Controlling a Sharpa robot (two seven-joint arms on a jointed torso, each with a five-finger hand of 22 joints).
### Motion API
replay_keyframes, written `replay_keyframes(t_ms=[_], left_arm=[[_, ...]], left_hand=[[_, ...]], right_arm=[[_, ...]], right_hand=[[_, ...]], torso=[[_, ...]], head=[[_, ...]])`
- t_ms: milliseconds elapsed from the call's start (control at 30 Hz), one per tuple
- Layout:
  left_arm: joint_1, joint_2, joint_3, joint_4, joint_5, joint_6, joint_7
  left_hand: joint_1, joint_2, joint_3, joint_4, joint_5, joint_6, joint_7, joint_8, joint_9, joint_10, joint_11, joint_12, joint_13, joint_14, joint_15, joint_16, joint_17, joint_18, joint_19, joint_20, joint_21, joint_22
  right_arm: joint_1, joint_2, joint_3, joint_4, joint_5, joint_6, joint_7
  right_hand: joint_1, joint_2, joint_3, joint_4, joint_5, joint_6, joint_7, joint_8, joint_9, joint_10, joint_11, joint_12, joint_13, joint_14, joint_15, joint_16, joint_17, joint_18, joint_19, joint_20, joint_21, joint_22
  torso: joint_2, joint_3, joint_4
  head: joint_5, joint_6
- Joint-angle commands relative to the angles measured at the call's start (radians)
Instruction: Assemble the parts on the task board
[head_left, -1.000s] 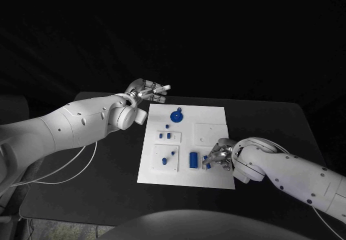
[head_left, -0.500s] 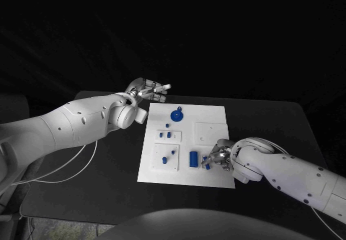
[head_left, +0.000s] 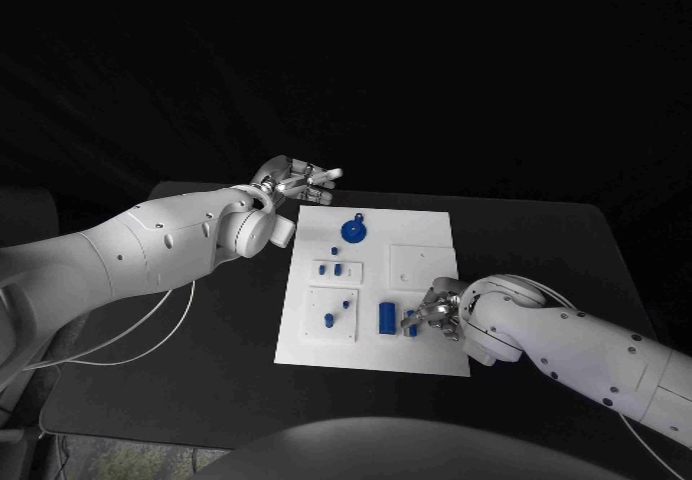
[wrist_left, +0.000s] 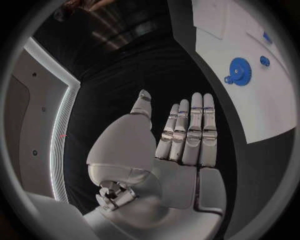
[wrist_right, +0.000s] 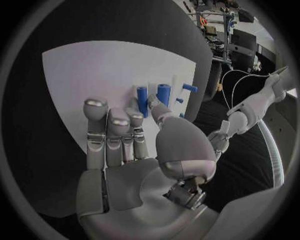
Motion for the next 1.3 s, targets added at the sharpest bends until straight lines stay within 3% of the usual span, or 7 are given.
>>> replay_keyframes(t_ms=[33,900,1300], left_arm=[[0.001,0.002,0.001,0.001,-0.003,0.013,0.003],[0.001,0.002,0.001,0.001,-0.004,0.013,-0.003],[0.001,0.002,0.001,0.001,-0.004,0.012,-0.004]], left_hand=[[-0.002,0.005,-0.002,0.006,0.003,-0.005,-0.002,-0.003,0.001,-0.008,0.002,0.005,0.001,-0.010,0.000,-0.003,0.002,-0.011,-0.004,0.002,0.004,-0.001],[-0.003,0.007,-0.003,0.006,0.003,-0.005,-0.002,-0.003,0.001,-0.008,0.002,0.005,0.001,-0.011,0.000,-0.003,0.002,-0.011,-0.005,0.002,0.004,-0.002],[-0.003,0.008,-0.005,0.005,0.003,-0.006,-0.001,-0.003,0.001,-0.009,0.002,0.005,0.001,-0.011,0.001,-0.003,0.002,-0.011,-0.006,0.002,0.006,-0.004]], right_arm=[[-0.001,0.005,0.000,0.001,-0.009,-0.006,0.014],[-0.001,0.012,-0.001,-0.006,-0.004,0.026,0.023],[-0.001,0.013,-0.001,-0.007,-0.004,0.017,0.026]], right_hand=[[-0.014,0.002,0.000,0.011,-0.006,0.007,0.003,-0.002,0.002,0.006,0.002,0.001,0.002,0.002,-0.004,-0.005,0.000,-0.017,0.052,-0.002,0.003,-0.001],[-0.013,-0.003,-0.014,0.005,-0.007,0.007,0.003,-0.002,0.008,0.006,0.002,-0.005,0.003,0.002,-0.004,-0.008,0.000,-0.019,0.052,-0.003,0.001,-0.005],[-0.026,-0.018,-0.029,0.034,-0.009,0.008,0.004,-0.002,0.003,0.007,0.002,-0.012,0.003,0.002,-0.006,-0.010,0.002,-0.019,0.052,-0.005,-0.001,-0.007]], torso=[[0.000,0.0002,-0.0006],[0.000,0.0008,-0.0005],[0.000,0.0008,-0.0012]], head=[[0.001,0.000],[0.003,-0.001],[0.004,-0.002]])
